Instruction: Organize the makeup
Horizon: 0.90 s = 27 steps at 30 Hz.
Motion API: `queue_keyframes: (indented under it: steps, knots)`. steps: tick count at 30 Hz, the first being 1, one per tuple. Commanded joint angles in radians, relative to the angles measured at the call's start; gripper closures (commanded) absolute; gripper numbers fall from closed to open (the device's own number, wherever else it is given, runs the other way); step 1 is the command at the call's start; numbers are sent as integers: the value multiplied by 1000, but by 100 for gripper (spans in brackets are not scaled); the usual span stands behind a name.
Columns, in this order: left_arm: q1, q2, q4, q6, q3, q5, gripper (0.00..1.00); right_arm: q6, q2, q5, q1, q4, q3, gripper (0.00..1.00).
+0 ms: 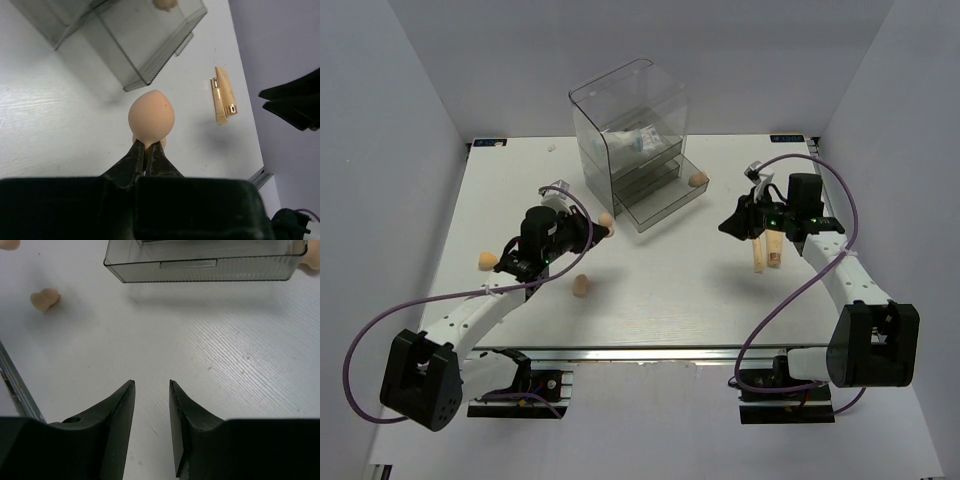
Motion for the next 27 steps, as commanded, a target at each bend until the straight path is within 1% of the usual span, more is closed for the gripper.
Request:
queue_keyframes:
  steps: [1,2,4,5,7,8,10,11,16,20,21,23,24,26,27]
  knots:
    - [-28,24,102,71,39,60,100,-21,-18,-11,-4,20,-17,61]
    - [-45,47,87,103,98,48,100,-18,-18,-4,-4,23,-17,61]
    - [-63,100,60,139,160,43,100,-8,-20,9,-6,30,-19,61]
    - [-85,160,38,178,225,22,100,-4,-20,13,-4,30,-19,61]
    - [-103,220,10,223,295,5,100,-3,-21,23,-7,33,-20,61]
    - [-129,282,-33,273,374,-27,99,-3,-27,28,-7,33,-23,61]
    - [-161,340,-74,351,450,-58,99,-3,-33,37,-12,36,-28,61]
    - [-169,393,-120,373,517,-93,97,-3,-41,40,-15,36,-35,61]
    - [-210,522,-197,525,671,-143,96,-1,-63,46,-33,39,-62,60]
    - [-218,619,-254,600,763,-170,95,-1,-67,52,-42,40,-68,60]
    - [-218,637,-260,614,777,-178,94,-3,-66,56,-45,42,-68,60]
    - [-218,673,-256,636,801,-247,88,-3,-63,62,-47,40,-63,60]
    - [-218,680,-257,643,811,-264,79,-3,-61,68,-49,42,-60,60]
    - [-221,719,-269,659,844,-325,67,-1,-53,72,-49,42,-55,59]
    - [-221,732,-274,665,856,-330,65,0,-52,74,-47,40,-54,59]
